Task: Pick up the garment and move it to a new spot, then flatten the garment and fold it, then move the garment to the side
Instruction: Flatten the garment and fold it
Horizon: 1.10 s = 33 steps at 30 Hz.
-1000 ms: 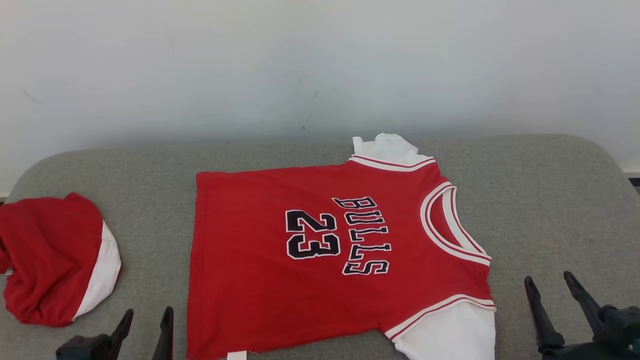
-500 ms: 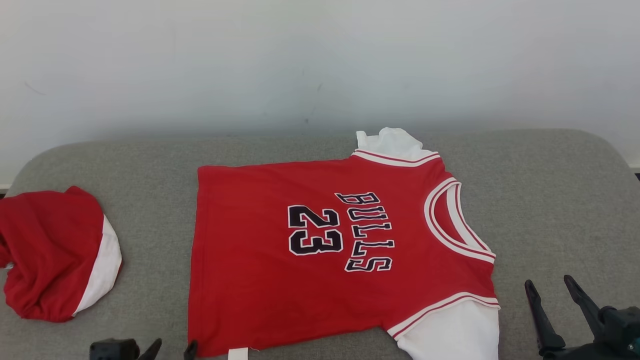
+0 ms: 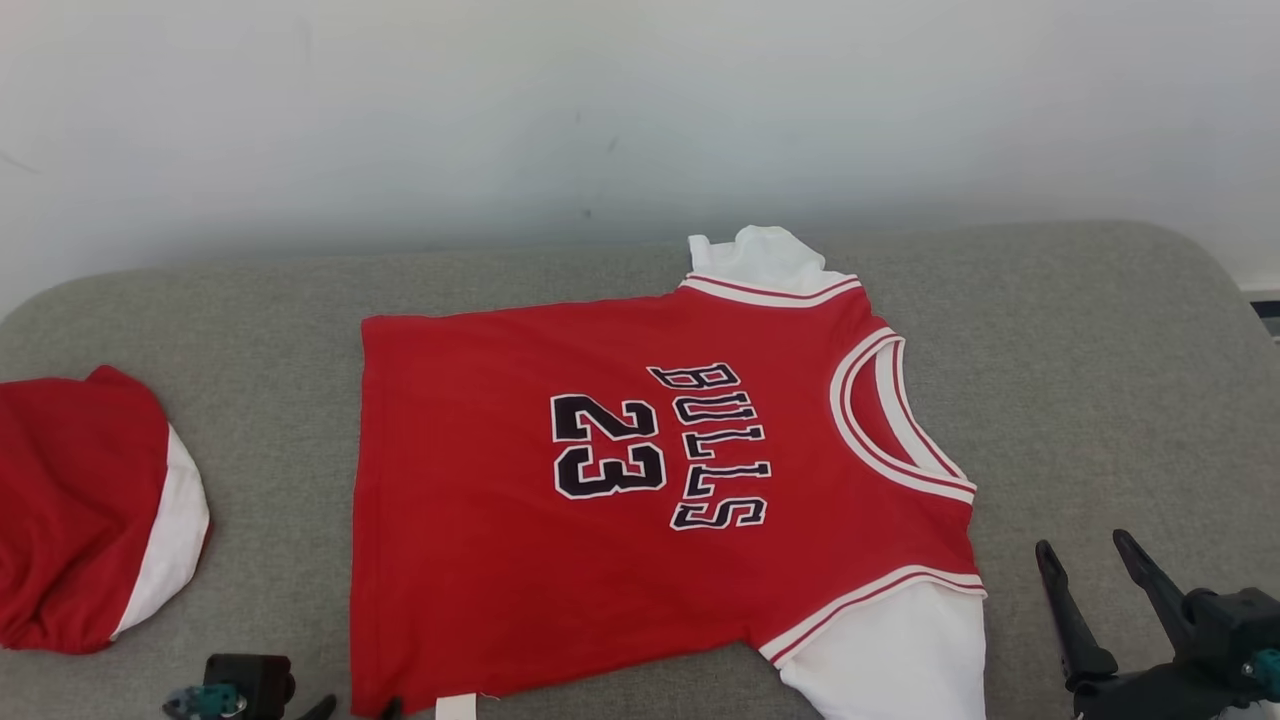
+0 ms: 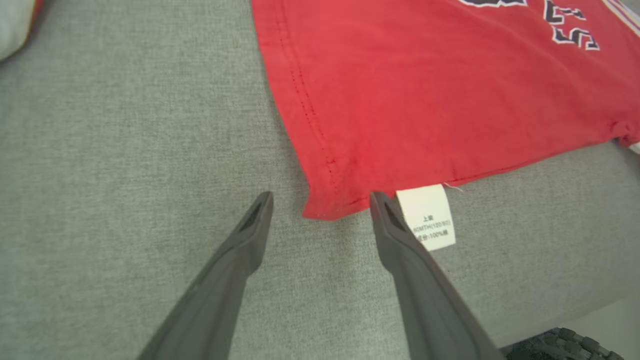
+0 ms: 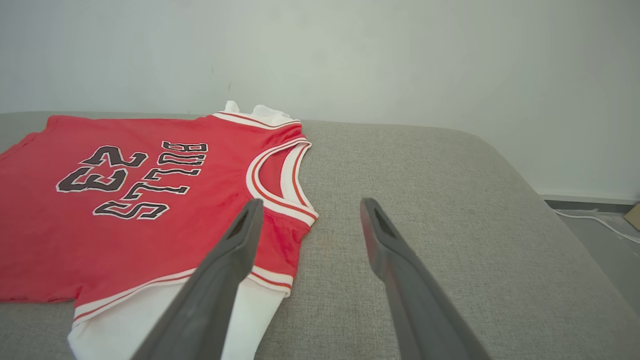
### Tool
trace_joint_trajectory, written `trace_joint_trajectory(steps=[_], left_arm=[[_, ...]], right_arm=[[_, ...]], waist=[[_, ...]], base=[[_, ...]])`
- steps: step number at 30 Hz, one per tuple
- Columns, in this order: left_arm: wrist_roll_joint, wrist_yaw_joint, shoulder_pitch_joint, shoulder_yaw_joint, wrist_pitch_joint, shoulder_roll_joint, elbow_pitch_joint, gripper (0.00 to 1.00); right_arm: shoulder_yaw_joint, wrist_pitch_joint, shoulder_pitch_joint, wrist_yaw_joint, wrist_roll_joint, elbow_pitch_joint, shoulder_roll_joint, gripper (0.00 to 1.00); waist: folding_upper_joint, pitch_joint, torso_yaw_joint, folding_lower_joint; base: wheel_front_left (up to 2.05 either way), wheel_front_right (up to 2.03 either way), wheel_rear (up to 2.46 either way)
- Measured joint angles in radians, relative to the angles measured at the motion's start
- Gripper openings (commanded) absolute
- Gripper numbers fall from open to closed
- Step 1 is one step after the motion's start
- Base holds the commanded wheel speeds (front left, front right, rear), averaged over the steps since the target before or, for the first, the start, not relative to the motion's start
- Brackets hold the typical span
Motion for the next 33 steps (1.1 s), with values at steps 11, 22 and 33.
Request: trace_joint_trajectory(steps=[11,22,33], left_arm=[[-0.005,-0.026,-0.078,-0.018,0.022,-0.015,0.102,0.00],[-0.006,-0.044,-0.098,-0.025,0.006,-0.030,0.150,0.00],[-0.007,-0.053,-0.120,-0.036,-0.021,-0.050,0.186,0.00]], right_arm=[[-0.008,0.002,-0.002,0.000,0.001,0.003,-0.001,1.00],[0.027,0.107,-0.013,0.081,0.094,0.030,-0.020,1.00],[0.085,0.290,0.051,0.114,0.182,0.051,-0.015,1.00]], waist=[[0.0000,0.030,-0.014,0.0001],[0.0000,0.029,-0.004,0.0000],[0.0000,0.018,0.010,-0.0001]], base=[[0.00,0.00,0.00],[0.00,0.00,0.00],[0.00,0.00,0.00]])
